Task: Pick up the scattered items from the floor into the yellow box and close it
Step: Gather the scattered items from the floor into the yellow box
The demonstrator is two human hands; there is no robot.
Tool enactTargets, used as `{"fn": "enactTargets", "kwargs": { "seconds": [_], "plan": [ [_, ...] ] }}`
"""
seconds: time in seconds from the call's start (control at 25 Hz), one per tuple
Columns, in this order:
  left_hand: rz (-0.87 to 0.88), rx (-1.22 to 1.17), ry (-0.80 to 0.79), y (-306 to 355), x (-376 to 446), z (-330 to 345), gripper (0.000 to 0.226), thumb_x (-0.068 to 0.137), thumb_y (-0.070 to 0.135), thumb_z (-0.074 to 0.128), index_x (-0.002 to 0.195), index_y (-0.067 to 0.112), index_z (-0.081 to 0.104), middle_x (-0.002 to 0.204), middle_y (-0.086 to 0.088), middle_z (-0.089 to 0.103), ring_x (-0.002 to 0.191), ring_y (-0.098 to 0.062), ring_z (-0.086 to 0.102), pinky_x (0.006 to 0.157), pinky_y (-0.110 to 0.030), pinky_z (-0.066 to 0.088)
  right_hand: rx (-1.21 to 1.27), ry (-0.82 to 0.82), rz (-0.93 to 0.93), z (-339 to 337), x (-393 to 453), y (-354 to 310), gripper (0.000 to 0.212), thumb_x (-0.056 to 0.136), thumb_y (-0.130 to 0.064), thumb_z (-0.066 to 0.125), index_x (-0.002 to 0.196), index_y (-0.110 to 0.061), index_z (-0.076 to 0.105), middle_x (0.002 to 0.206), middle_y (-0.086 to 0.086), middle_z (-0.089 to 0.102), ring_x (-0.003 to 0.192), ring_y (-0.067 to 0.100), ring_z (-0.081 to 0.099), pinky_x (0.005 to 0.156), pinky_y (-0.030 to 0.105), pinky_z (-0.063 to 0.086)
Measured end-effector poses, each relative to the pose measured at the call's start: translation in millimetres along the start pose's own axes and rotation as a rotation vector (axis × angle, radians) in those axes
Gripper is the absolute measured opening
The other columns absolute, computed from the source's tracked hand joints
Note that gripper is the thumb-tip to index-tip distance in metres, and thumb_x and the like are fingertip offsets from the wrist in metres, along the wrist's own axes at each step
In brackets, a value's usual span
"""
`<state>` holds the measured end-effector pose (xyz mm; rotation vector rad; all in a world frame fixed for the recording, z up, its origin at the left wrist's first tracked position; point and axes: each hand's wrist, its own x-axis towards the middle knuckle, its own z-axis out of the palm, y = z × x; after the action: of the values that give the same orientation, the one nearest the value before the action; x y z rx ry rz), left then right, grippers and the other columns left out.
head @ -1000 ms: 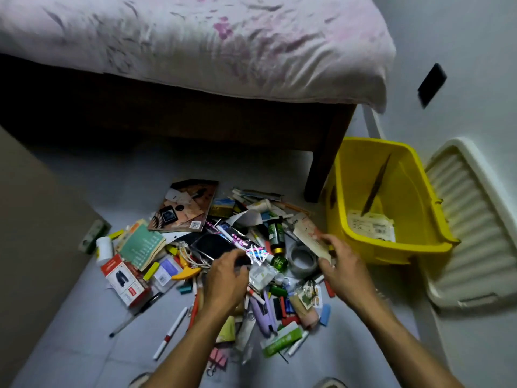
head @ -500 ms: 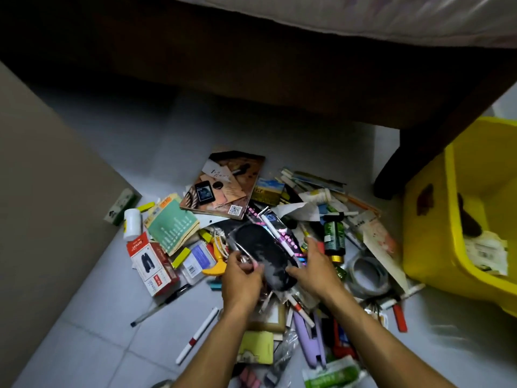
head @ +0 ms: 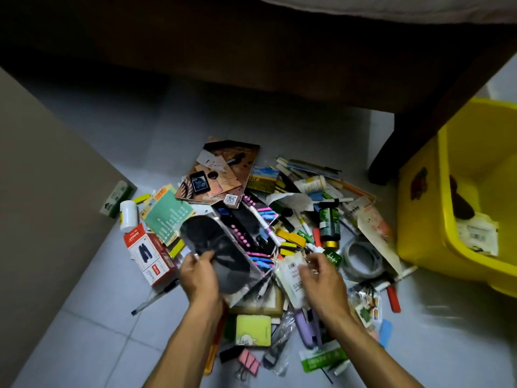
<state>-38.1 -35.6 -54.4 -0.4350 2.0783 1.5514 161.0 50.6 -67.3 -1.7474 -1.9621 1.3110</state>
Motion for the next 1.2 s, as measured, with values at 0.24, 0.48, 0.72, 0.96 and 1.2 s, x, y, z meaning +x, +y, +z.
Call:
{"fn": "enactTargets", "kwargs": {
  "seconds": [0.24, 0.48, 0.72, 0.96, 1.2],
  "plan": [
    [0.283, 0.150, 0.008, 11.0, -5.0, -19.0, 0.033, 0.096, 0.018, 0.057, 0.129, 0.015, 0.057, 0.117, -0.004, 0.065, 0.105, -0.022, 0.061, 0.088, -0.034, 0.048, -0.693, -0.351, -0.137, 8.6, 9.1, 0.7, 0.090, 0.081, -0.070, 0.054, 0.151, -0.025, 0.021, 0.158, 0.002, 0.027, 0.140, 0.028, 0.031, 0.113, 0.049, 0.027],
    [0.193, 0.034, 0.200, 16.8, 9.3, -33.1, 0.023, 0.095, 0.014, 0.058, 0.118, 0.010, 0.060, 0.109, -0.013, 0.068, 0.097, -0.030, 0.063, 0.081, -0.033, 0.049, -0.508, -0.140, -0.578, 34.8, 14.6, -19.8, 0.061, 0.094, -0.053, 0.042, 0.148, -0.024, 0.032, 0.149, 0.002, 0.044, 0.132, 0.020, 0.042, 0.110, 0.038, 0.031],
    [0.101, 0.158, 0.160, 18.5, 19.5, -53.5, 0.042, 0.095, 0.004, 0.053, 0.136, 0.010, 0.050, 0.132, -0.016, 0.059, 0.110, -0.035, 0.058, 0.084, -0.038, 0.049, -0.629, -0.222, -0.473, 78.8, 61.6, -79.4, 0.081, 0.090, -0.046, 0.056, 0.155, -0.022, 0.013, 0.163, 0.007, 0.012, 0.144, 0.031, 0.024, 0.114, 0.045, 0.027],
    [0.217, 0.229, -0.086, 30.2, 16.3, -53.7, 0.068, 0.094, -0.002, 0.050, 0.141, 0.047, 0.042, 0.141, -0.003, 0.052, 0.116, -0.025, 0.058, 0.085, -0.035, 0.059, -0.679, 0.051, -0.598, 73.5, 55.2, -101.8, 0.019, 0.093, -0.026, 0.052, 0.100, -0.013, 0.063, 0.098, 0.010, 0.070, 0.091, 0.032, 0.059, 0.076, 0.040, 0.048],
    [0.143, 0.113, -0.283, 19.0, -2.2, -28.0, 0.020, 0.084, 0.047, 0.071, 0.072, 0.033, 0.078, 0.074, 0.005, 0.076, 0.077, -0.019, 0.072, 0.069, -0.029, 0.057, -0.432, 0.299, -0.976, 53.7, -27.2, -71.5, 0.019, 0.087, -0.019, 0.062, 0.102, -0.012, 0.072, 0.098, 0.004, 0.073, 0.074, 0.027, 0.061, 0.062, 0.037, 0.053]
  ]
}}
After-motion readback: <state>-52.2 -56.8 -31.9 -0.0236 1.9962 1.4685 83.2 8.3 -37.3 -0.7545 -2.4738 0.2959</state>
